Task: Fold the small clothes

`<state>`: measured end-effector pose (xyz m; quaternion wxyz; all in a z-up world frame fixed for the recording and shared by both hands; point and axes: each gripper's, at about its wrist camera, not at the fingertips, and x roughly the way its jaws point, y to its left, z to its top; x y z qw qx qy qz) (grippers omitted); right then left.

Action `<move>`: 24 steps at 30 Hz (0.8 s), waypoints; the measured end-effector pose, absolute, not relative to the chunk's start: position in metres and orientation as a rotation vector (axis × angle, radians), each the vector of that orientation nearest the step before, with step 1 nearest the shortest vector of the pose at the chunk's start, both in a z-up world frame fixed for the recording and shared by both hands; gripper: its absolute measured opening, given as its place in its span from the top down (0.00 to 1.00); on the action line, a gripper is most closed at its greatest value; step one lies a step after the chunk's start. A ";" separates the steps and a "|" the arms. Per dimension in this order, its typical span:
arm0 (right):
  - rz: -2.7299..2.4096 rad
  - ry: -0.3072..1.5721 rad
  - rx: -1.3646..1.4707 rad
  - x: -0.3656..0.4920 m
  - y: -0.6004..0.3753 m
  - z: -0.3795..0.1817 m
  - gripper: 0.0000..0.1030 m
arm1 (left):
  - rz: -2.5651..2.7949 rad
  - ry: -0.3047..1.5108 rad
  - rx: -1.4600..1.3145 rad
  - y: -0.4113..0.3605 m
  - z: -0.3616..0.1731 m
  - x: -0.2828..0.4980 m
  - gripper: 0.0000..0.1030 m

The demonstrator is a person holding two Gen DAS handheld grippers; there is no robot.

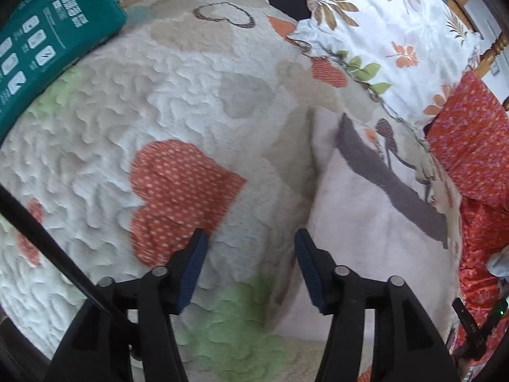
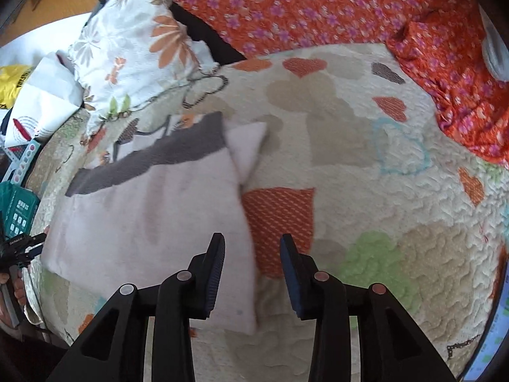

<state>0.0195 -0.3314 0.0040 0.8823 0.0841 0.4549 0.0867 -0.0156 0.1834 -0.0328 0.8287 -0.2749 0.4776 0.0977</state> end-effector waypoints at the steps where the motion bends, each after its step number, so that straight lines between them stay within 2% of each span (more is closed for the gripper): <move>1: 0.193 0.946 0.176 0.020 -0.328 0.004 0.60 | 0.201 1.009 -0.582 0.181 -0.033 -0.016 0.41; 6: 0.229 0.943 0.174 0.021 -0.311 0.006 0.59 | 0.119 0.983 -0.641 0.171 -0.033 -0.004 0.34; 12: 0.252 0.926 0.168 0.026 -0.302 0.009 0.58 | -0.024 1.003 -0.741 0.151 -0.044 0.023 0.33; 18: 0.250 0.935 0.151 0.028 -0.303 0.005 0.58 | -0.017 1.022 -0.546 0.117 -0.046 0.044 0.27; 19: 0.250 0.936 0.153 0.029 -0.303 0.004 0.58 | -0.010 1.025 -0.528 0.115 -0.046 0.046 0.30; 21: 0.246 0.935 0.154 0.031 -0.304 0.005 0.58 | 0.012 1.049 -0.485 0.109 -0.044 0.049 0.81; 24: 0.233 0.924 0.161 0.032 -0.307 0.010 0.58 | 0.029 1.035 -0.513 0.107 -0.034 0.047 0.88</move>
